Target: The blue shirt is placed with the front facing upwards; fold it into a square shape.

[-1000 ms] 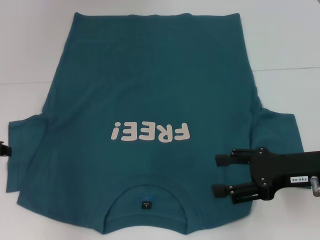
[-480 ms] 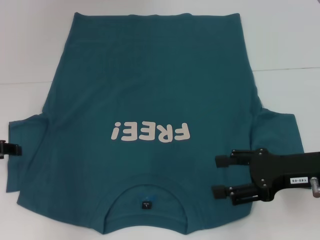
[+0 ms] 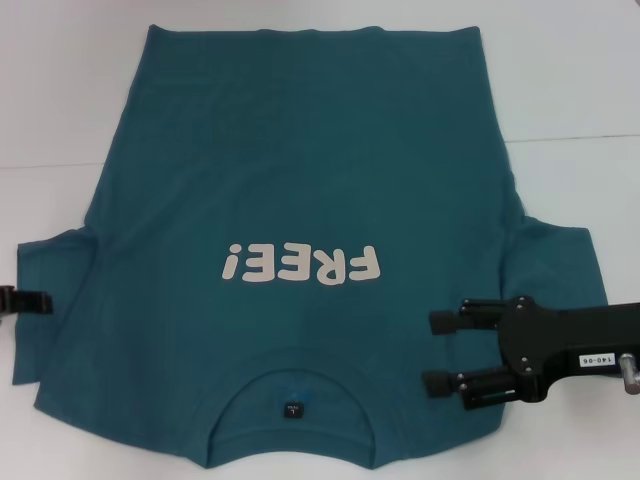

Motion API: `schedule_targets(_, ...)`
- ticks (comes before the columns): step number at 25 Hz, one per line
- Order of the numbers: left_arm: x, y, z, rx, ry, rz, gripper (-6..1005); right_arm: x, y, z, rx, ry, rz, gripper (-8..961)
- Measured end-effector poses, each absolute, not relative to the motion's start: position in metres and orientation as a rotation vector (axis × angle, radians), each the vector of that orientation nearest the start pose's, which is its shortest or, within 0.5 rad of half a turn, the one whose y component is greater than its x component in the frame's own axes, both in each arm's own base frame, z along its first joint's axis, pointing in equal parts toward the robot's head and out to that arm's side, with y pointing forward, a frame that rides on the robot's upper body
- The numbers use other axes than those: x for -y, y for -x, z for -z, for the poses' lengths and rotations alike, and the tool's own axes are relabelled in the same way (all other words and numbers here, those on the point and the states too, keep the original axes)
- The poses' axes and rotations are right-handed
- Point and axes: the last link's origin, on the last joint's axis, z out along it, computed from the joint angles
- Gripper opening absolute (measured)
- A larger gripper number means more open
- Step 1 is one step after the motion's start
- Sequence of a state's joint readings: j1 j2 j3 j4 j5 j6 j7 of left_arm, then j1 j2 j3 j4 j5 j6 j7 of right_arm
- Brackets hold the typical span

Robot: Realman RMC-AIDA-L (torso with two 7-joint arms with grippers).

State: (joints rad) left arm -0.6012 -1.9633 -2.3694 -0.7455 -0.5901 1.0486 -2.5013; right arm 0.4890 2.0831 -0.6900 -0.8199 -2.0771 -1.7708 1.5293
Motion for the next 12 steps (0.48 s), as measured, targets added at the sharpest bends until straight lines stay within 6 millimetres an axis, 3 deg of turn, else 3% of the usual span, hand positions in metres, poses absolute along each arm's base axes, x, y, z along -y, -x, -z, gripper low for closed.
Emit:
schedule_targets(1,-0.3931,0.3441,-0.0667,1.556,1.886,0.047,802,-0.3058,-0.2546,-0.0191,-0.680,2.883,-0.679,922)
schedule_targets(12,-0.3936,0.3419,-0.0586,1.579,1.906,0.041,790,-0.3087,-0.2530,-0.0196,-0.667,2.885,-0.668,922)
